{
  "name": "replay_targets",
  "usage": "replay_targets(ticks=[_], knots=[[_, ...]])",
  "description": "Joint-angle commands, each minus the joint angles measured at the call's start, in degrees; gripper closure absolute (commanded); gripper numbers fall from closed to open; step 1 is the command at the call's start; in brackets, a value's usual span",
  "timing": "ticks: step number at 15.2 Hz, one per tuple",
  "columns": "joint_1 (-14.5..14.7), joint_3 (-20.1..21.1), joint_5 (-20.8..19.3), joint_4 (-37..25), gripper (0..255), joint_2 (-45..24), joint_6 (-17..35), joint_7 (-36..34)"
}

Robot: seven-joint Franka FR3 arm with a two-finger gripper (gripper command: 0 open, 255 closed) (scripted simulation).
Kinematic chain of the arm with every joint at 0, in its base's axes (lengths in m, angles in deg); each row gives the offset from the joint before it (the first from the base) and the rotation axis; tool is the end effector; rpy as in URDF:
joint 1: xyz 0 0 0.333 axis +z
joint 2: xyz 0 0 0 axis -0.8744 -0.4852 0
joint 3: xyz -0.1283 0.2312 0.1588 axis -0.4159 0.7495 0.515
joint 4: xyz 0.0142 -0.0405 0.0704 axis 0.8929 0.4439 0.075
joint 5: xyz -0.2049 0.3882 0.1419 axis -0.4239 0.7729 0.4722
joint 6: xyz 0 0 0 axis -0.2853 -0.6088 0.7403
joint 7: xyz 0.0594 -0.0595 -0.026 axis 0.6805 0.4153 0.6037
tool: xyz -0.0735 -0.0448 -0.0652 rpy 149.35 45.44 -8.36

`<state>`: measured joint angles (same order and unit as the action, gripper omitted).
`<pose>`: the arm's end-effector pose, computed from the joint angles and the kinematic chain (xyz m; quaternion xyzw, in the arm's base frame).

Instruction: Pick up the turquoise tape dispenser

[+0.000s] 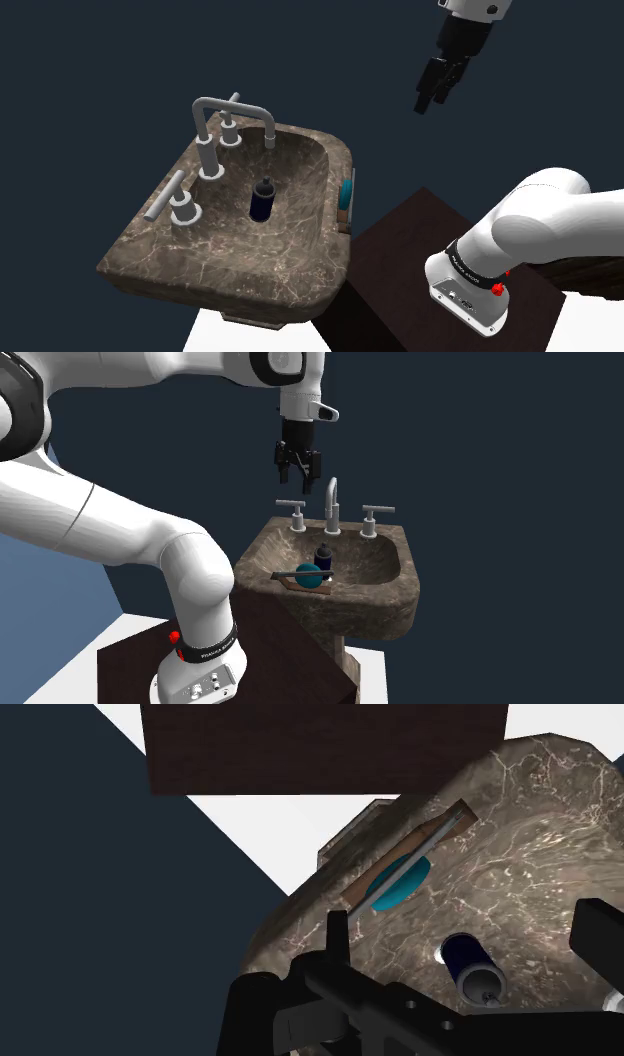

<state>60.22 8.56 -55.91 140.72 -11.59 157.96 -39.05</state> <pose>0.3629 0.0331 0.5667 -0.9982 -0.0367 0.0352 0.0307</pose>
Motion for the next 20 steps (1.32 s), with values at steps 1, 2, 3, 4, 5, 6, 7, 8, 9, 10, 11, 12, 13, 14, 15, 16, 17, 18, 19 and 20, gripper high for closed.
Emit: replay_targets(ticks=[1, 2, 3, 4, 5, 6, 7, 8, 9, 10, 11, 12, 13, 14, 15, 16, 17, 18, 19, 20], knots=[[0.0, 0.0, 0.0, 0.0, 0, 0.0, 0.0, 0.0], [-0.43, 1.04, 0.69, 2.44, 0, 1.02, 2.08, -2.2], [-0.84, 2.15, 1.42, 4.81, 0, 1.94, 4.17, -4.39], [-1.22, 3.3, 2.18, 7.09, 0, 2.75, 6.29, -6.58], [-1.57, 4.5, 2.98, 9.28, 0, 3.45, 8.45, -8.77], [-1.9, 5.77, 3.83, 11.39, 0, 4.02, 10.64, -10.97], [-2.2, 7.09, 4.71, 13.4, 0, 4.45, 12.87, -13.17], [-2.46, 8.47, 5.62, 15.33, 0, 4.74, 15.16, -15.39], [-2.69, 9.9, 6.57, 17.15, 0, 4.86, 17.5, -17.63], [-2.93, 11.42, 7.56, 18.88, 0, 4.81, 19.91, -19.86], [-3.14, 12.98, 8.57, 20.49, 0, 4.56, 22.39, -22.12], [-3.34, 14.61, 9.6, 21.99, 0, 4.11, 24.95, -24.41], [-3.55, 16.3, 10.64, 23.37, 0, 3.44, 27.6, -26.71], [-3.79, 18.07, 11.69, 24.62, 0, 2.54, 30.33, -29.03], [-4.08, 19.89, 12.74, 25.74, 0, 1.4, 33.16, -31.37], [-4.42, 21.77, 13.74, 26.72, 0, 0.01, 36.09, -33.76], [-4.86, 23.72, 14.7, 27.56, 0, -1.64, 39.12, -36.17], [-5.43, 25.74, 15.58, 28.24, 0, -3.53, 42.24, -38.62], [-6.14, 27.82, 16.32, 28.78, 0, -5.69, 45.46, -41.15], [-7.07, 30.0, 16.93, 29.16, 0, -8.07, 48.75, -43.73]])
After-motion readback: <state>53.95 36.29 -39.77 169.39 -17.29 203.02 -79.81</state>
